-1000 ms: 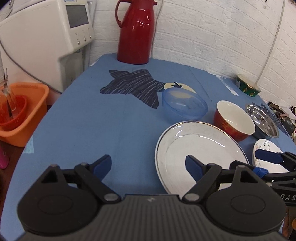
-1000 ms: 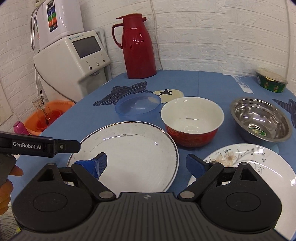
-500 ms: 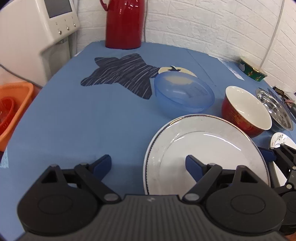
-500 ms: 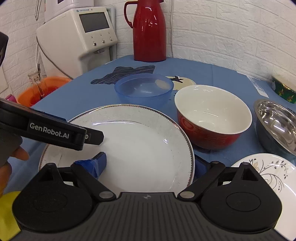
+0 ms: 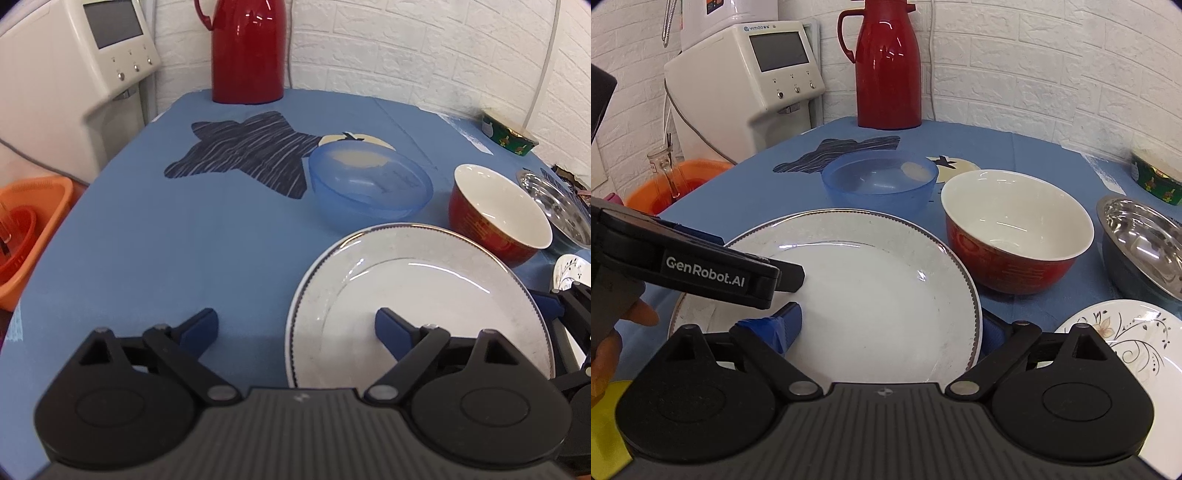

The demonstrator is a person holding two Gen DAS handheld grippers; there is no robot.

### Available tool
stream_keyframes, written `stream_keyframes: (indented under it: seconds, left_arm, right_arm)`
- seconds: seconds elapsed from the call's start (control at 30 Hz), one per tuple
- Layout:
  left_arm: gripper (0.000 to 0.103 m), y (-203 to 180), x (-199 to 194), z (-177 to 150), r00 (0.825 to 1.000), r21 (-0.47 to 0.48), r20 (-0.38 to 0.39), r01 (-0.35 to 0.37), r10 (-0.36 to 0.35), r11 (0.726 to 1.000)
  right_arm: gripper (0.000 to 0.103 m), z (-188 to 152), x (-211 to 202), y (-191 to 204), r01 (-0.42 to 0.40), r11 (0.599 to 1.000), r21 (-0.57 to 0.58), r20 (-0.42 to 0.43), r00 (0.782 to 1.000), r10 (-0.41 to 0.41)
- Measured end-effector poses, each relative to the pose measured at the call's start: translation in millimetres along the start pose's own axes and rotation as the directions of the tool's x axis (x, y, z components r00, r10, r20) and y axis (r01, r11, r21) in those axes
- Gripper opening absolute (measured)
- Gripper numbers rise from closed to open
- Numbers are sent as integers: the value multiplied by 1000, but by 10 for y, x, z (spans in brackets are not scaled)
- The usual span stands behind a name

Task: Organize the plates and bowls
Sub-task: 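Close the left tool on the rim of the gold-rimmed white plate, then lower the gold-rimmed plate onto the yellow plate and open the left tool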

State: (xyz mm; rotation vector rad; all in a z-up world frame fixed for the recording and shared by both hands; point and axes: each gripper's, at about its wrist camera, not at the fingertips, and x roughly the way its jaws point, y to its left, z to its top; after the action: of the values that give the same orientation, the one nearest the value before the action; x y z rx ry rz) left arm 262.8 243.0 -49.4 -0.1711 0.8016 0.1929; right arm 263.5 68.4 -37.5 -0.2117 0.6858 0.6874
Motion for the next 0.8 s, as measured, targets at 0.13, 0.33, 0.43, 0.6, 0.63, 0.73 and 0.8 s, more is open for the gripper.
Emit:
stream_keyframes:
  seconds: [0.13,0.33,0.43,0.6,0.63,0.73,0.8]
  left_arm:
    - [88,-20,-29,-19,1000,3,-16,2,-2,1000]
    - [87,-22,-61,-48,1000,3,-26,3,-3,1000]
    - [67,-57,-113,-60,999,23,-9,31,-30,999]
    - [52,-99,-127,-73,999,29,5,49,-49,998]
    - [52,-99,-126,-64,999,24,3,48,-48,999]
    - [51,-97,-121,-23,999,0,-17,32,-32,999]
    - [50,-72,-130,2,999,-16,-21,28,-29,999]
  right_arm:
    - [83,2,-46,43,-8,1000,-3,-45,999,7]
    - [84,-78,-64,72,-15,1000,-6,-4,1000,15]
    - [82,-129,-77,31,-48,998,-32,34,998,49]
    - [81,-98,-78,56,-43,999,-21,26,999,43]
    - [82,-84,-76,68,-36,999,-8,21,999,36]
    - [83,-11,-78,63,-40,996,76,-1,999,40]
    - [83,39,-77,40,-54,990,129,-17,998,57]
